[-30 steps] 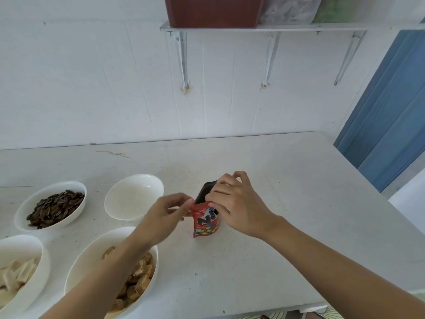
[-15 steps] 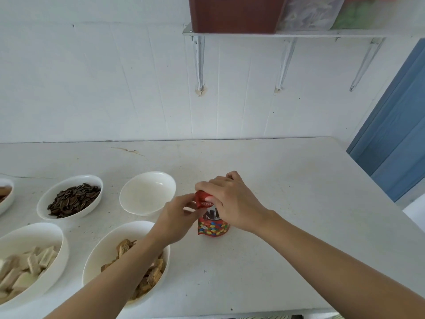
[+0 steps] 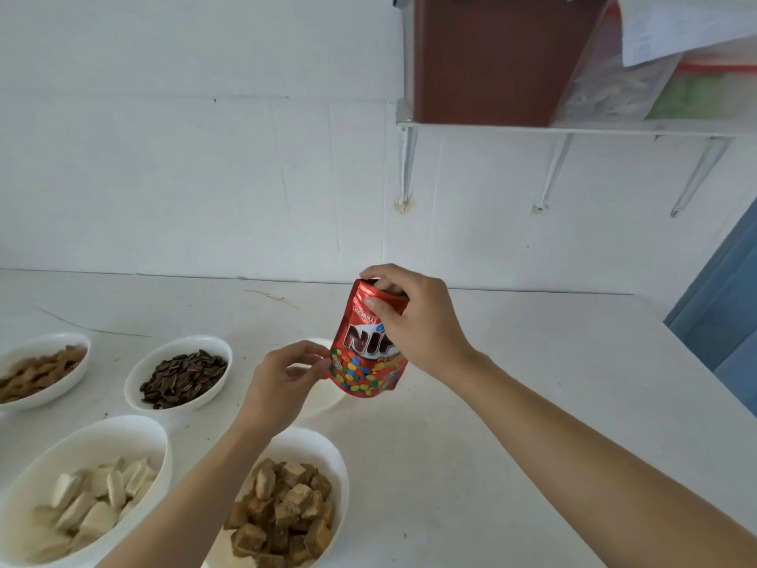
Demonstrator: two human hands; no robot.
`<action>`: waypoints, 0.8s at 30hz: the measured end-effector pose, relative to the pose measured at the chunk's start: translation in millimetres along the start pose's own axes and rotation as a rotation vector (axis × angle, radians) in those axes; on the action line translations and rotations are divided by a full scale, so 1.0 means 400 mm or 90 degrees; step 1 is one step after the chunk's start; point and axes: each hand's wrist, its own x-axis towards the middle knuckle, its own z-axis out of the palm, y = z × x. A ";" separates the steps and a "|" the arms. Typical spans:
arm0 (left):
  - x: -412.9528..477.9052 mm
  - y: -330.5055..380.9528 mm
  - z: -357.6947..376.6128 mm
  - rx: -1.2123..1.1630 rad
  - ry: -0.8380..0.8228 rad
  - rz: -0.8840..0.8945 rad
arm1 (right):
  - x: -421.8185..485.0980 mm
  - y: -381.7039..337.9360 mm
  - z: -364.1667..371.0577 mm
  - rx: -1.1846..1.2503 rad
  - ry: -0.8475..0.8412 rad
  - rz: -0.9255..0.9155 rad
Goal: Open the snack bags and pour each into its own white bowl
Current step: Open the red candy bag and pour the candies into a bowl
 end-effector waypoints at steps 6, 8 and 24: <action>0.041 -0.035 -0.132 -0.001 0.059 -0.001 | 0.078 -0.057 0.108 0.046 0.010 0.035; 0.057 -0.050 -0.183 0.009 0.068 -0.009 | 0.098 -0.069 0.150 0.056 0.010 0.046; 0.182 -0.146 -0.419 0.156 0.051 0.052 | 0.139 -0.058 0.359 0.011 -0.051 0.172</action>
